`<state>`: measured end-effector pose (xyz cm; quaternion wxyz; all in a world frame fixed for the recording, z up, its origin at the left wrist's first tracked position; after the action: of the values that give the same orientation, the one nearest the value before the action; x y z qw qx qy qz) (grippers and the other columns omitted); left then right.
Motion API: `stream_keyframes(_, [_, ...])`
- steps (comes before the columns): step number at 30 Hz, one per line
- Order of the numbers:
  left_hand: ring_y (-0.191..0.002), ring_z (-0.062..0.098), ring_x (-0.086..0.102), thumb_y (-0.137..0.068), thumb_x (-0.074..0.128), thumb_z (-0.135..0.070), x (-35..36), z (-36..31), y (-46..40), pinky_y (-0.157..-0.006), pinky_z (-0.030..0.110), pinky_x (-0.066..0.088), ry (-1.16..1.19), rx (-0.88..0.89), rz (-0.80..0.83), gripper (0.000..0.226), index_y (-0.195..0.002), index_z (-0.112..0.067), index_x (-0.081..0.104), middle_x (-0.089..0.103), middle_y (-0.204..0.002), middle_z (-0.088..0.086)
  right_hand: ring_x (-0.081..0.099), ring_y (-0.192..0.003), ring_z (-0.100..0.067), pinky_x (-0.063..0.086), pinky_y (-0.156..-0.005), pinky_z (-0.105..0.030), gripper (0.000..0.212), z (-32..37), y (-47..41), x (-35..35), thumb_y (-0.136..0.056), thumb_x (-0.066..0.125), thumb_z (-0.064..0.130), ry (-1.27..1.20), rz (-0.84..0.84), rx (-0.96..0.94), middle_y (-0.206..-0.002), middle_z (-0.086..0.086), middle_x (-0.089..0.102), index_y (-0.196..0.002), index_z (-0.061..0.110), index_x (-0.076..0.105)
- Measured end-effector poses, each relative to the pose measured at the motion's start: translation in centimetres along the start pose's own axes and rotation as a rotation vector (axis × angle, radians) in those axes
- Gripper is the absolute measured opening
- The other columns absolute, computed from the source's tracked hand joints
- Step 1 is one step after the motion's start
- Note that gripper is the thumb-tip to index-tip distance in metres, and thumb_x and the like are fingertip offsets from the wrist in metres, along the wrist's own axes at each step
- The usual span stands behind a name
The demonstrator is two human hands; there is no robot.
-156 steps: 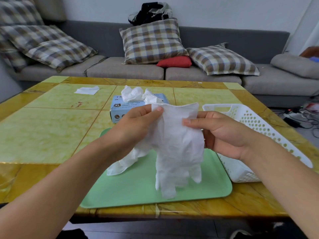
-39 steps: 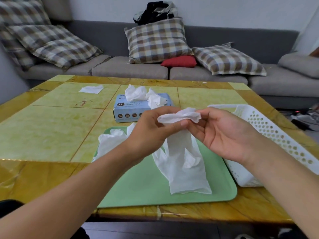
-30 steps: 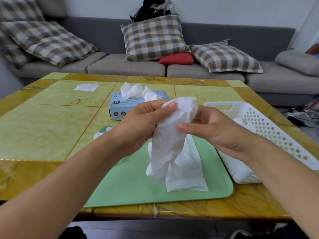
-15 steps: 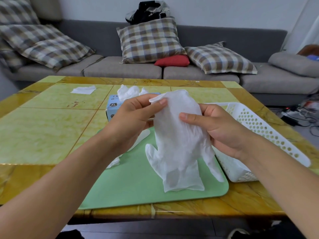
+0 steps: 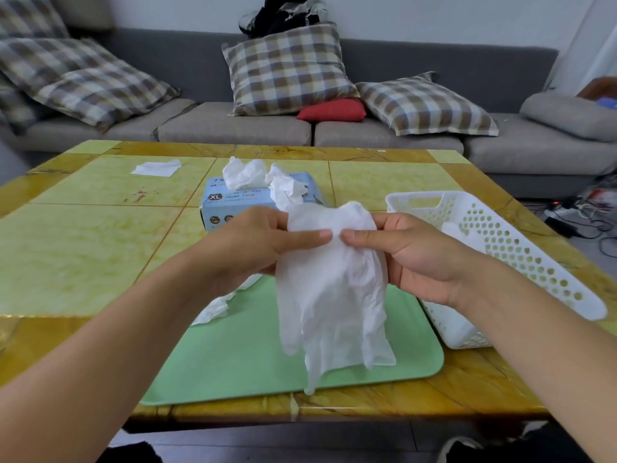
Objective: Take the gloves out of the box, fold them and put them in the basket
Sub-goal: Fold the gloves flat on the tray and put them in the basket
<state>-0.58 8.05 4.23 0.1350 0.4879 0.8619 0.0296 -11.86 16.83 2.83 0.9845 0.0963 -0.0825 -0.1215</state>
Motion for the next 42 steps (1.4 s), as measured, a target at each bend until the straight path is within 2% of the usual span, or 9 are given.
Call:
stream_keyframes(5, [-0.089, 0.025, 0.075, -0.090, 0.073, -0.021, -1.6, 2.3, -2.3, -0.073, 0.029, 0.061, -0.008, -0.035, -0.169, 0.015, -0.099, -0.011, 0.078, 0.079, -0.094, 0.006, 0.074, -0.082, -0.020, 0.062, -0.069, -0.030, 0.025, -1.2, -2.2, -2.0, -0.089, 0.070, 0.007, 0.072, -0.136, 0.033, -0.107, -0.015, 0.076, -0.114, 0.005, 0.073])
stream_keyframes(8, [-0.090, 0.016, 0.075, -0.096, 0.067, -0.016, -2.6, -4.3, -1.4, -0.082, 0.030, 0.059, 0.035, 0.386, -0.300, 0.012, -0.100, -0.014, 0.077, 0.079, -0.095, -0.001, 0.073, -0.082, -0.020, 0.060, -0.073, -0.031, 0.020, 5.8, -0.9, -2.8, -0.087, 0.071, 0.008, 0.065, -0.233, -0.423, -0.099, -0.010, 0.078, -0.106, 0.004, 0.073])
stream_keyframes(12, [-0.106, 0.001, 0.069, -0.094, 0.066, -0.004, -2.2, -11.4, 3.1, -0.094, 0.020, 0.052, -0.335, 0.934, -0.424, 0.027, -0.118, -0.017, 0.070, 0.072, -0.111, -0.012, 0.073, -0.095, -0.013, 0.056, -0.084, -0.026, 0.025, 11.8, 4.0, -1.6, -0.085, 0.074, -0.002, 0.337, -0.233, -0.895, -0.097, 0.007, 0.078, -0.108, 0.007, 0.072])
stream_keyframes(15, [-0.105, -0.011, 0.064, -0.084, 0.069, 0.007, -1.6, -7.3, 1.0, -0.096, 0.011, 0.046, -0.503, 0.765, -0.405, 0.043, -0.111, -0.026, 0.074, 0.070, -0.109, -0.020, 0.073, -0.092, -0.003, 0.055, -0.081, -0.015, 0.033, 6.7, 1.6, -2.7, -0.084, 0.068, -0.014, 0.582, -0.271, -0.586, -0.092, 0.016, 0.077, -0.100, 0.014, 0.075])
stream_keyframes(18, [-0.100, -0.006, 0.066, -0.083, 0.074, 0.002, 0.6, -0.3, -1.9, -0.099, 0.018, 0.049, -0.705, 0.516, -0.180, 0.037, -0.105, -0.028, 0.078, 0.074, -0.108, -0.016, 0.070, -0.096, -0.003, 0.056, -0.093, -0.028, 0.030, 0.4, -0.9, -2.3, -0.087, 0.069, 0.000, 1.100, -0.136, -0.267, -0.100, 0.013, 0.077, -0.099, 0.025, 0.079])
stream_keyframes(21, [-0.090, -0.002, 0.066, -0.078, 0.073, 0.000, 1.9, 3.7, -2.4, -0.086, 0.015, 0.047, -0.776, 0.437, -0.042, 0.033, -0.096, -0.027, 0.081, 0.076, -0.097, -0.017, 0.068, -0.090, -0.010, 0.057, -0.085, -0.039, 0.030, -3.7, -1.7, -1.4, -0.090, 0.060, 0.010, 1.485, 0.065, -0.104, -0.102, 0.011, 0.075, -0.105, 0.029, 0.078])
stream_keyframes(28, [-0.087, 0.007, 0.064, -0.085, 0.068, -0.015, 3.8, 3.6, -1.4, -0.072, 0.007, 0.041, -0.856, 0.503, 0.024, 0.022, -0.100, -0.024, 0.080, 0.075, -0.094, -0.014, 0.067, -0.090, -0.019, 0.057, -0.082, -0.044, 0.036, -4.3, -1.0, -1.7, -0.094, 0.053, 0.012, 1.566, 0.153, -0.006, -0.106, 0.004, 0.073, -0.114, 0.032, 0.075])
stream_keyframes(33, [-0.083, 0.008, 0.062, -0.087, 0.061, -0.033, 5.6, 4.1, -0.8, -0.076, 0.024, 0.048, -0.963, 0.524, 0.118, 0.023, -0.102, -0.030, 0.078, 0.073, -0.091, -0.014, 0.065, -0.105, -0.013, 0.054, -0.093, -0.038, 0.036, -3.7, -0.5, -1.8, -0.097, 0.054, 0.013, 1.468, 0.185, -0.005, -0.120, 0.012, 0.069, -0.119, 0.034, 0.073])
stream_keyframes(42, [-0.082, 0.003, 0.059, -0.087, 0.071, -0.049, 5.7, 5.7, -0.1, -0.080, 0.029, 0.051, -1.030, 0.453, 0.245, 0.021, -0.100, -0.033, 0.075, 0.067, -0.090, -0.013, 0.056, -0.119, -0.012, 0.051, -0.099, -0.038, 0.036, -5.8, 0.4, -2.1, -0.077, 0.082, 0.033, 1.552, 0.318, 0.130, -0.132, 0.016, 0.056, -0.109, 0.045, 0.071])
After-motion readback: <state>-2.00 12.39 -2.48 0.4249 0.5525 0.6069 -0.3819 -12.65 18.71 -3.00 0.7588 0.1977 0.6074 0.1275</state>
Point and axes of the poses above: each hand's wrist, its own y-axis away from the middle knuckle, its own x-axis out of the palm, z = x × y, the point moved 10 cm from there along -y, towards the middle knuckle
